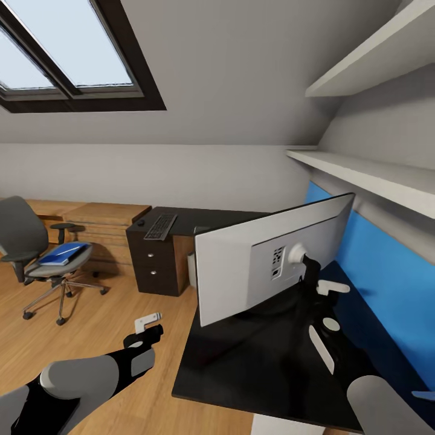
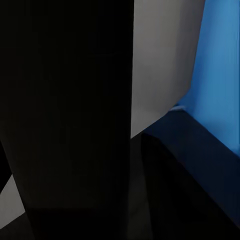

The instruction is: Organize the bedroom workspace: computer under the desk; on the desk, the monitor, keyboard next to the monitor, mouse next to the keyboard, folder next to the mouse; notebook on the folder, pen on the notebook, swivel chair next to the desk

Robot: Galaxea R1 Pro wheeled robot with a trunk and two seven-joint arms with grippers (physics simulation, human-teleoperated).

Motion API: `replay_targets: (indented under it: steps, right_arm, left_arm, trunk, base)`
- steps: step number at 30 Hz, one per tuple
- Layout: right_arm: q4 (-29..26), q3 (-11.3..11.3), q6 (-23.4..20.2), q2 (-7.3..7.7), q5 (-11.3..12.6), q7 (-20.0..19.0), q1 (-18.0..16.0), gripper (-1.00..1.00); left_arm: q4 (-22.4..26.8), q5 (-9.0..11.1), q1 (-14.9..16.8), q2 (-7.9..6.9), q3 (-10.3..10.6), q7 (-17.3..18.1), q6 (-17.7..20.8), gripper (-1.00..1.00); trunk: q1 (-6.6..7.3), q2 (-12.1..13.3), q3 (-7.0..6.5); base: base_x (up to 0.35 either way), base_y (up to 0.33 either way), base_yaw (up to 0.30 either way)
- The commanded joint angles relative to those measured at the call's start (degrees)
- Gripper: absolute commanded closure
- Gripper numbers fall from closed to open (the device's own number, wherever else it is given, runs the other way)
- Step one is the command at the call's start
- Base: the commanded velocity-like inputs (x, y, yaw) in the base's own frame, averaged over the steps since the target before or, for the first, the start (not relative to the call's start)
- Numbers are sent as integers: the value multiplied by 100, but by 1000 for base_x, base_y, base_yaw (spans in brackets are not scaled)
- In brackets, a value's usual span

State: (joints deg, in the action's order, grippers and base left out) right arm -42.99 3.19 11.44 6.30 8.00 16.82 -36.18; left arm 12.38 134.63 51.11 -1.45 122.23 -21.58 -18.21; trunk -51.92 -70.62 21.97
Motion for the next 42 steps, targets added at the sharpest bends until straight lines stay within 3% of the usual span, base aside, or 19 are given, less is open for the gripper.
replay_targets:
  steps: [1,20,42]
  right_arm:
    - [160,59,42,11,44,50,-3,100]
    - [160,59,42,12,44,52,-3,100]
    - [159,59,42,13,44,46,-3,100]
  left_arm:
    - [26,37,12,-5,47,-30,-37,-100]
    - [25,37,11,-5,55,-30,-31,-100]
    - [37,37,12,4,55,-38,-34,-100]
  trunk:
    - [-1,-4,8]
    - [-1,-4,8]
    - [-1,-4,8]
  base:
    - [12,0,0]
    - [231,-134,0]
    - [13,-15,0]
